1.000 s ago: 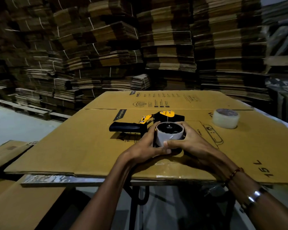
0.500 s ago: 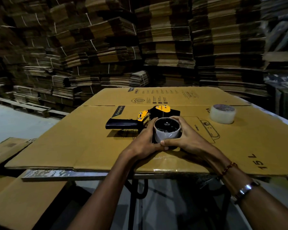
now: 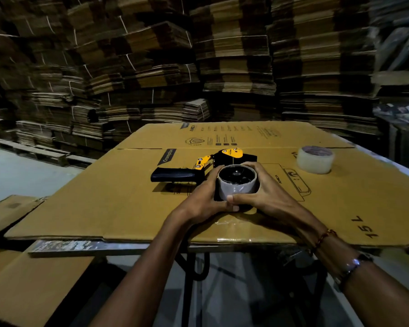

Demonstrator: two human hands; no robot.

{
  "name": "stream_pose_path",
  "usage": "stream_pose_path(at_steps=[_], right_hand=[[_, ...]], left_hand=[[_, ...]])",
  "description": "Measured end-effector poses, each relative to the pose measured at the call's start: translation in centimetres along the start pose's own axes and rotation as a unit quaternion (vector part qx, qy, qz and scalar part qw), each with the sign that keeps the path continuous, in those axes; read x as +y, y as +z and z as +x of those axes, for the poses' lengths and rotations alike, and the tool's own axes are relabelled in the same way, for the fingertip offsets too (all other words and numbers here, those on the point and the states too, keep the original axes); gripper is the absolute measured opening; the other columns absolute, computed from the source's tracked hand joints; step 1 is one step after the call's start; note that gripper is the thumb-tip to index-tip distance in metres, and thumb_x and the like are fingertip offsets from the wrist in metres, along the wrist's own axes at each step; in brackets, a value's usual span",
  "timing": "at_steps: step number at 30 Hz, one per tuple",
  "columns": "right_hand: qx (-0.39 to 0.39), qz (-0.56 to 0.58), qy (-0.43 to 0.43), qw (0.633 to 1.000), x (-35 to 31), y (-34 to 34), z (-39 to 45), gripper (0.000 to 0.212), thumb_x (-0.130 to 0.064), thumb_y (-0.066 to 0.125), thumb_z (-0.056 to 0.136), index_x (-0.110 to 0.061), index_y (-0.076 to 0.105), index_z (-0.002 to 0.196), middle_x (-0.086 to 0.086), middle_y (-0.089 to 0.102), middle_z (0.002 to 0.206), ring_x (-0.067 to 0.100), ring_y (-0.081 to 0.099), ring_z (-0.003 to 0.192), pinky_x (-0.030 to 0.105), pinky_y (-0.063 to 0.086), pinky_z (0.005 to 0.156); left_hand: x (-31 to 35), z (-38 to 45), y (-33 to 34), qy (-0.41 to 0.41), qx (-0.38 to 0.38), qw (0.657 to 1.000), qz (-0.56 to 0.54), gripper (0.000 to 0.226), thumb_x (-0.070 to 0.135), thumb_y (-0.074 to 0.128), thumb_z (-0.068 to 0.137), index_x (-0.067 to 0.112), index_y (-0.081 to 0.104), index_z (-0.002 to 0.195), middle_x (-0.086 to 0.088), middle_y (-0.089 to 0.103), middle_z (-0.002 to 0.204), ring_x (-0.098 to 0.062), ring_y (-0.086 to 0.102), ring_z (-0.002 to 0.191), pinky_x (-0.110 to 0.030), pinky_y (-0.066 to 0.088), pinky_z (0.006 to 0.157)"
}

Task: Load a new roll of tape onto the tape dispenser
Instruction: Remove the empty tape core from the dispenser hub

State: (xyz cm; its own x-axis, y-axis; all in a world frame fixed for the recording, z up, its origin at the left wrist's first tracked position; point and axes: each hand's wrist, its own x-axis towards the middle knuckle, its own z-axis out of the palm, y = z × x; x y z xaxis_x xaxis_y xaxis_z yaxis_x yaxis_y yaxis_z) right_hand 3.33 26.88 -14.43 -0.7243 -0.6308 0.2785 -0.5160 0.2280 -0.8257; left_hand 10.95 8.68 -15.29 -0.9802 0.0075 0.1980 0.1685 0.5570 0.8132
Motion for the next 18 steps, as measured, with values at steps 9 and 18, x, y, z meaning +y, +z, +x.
stream_pose_path(at_steps=[9, 18], right_hand=[[-0.015, -0.025, -0.010, 1.000, 0.01, -0.24, -0.03, 0.089, -0.038, 0.090, 0.064, -0.041, 0.037, 0.135, -0.019, 0.055, 0.127, 0.001, 0.055, 0.117, 0.030, 0.049, 0.099], [-0.008, 0.022, 0.008, 1.000, -0.47, 0.62, -0.27, 0.112, -0.030, 0.090, 0.068, -0.033, 0.018, 0.153, -0.014, 0.048, 0.135, 0.008, 0.048, 0.125, 0.025, 0.042, 0.103]], left_hand=[[0.10, -0.15, 0.22, 0.013, 0.016, 1.000, -0.003, 0.099, 0.011, 0.087, 0.072, 0.027, 0.027, 0.148, 0.016, 0.046, 0.129, -0.008, 0.044, 0.128, -0.018, 0.038, 0.106], [-0.29, -0.08, 0.61, -0.001, 0.037, 0.999, 0.029, 0.101, 0.033, 0.090, 0.068, 0.024, 0.032, 0.149, 0.003, 0.051, 0.143, -0.015, 0.050, 0.130, -0.037, 0.046, 0.109]])
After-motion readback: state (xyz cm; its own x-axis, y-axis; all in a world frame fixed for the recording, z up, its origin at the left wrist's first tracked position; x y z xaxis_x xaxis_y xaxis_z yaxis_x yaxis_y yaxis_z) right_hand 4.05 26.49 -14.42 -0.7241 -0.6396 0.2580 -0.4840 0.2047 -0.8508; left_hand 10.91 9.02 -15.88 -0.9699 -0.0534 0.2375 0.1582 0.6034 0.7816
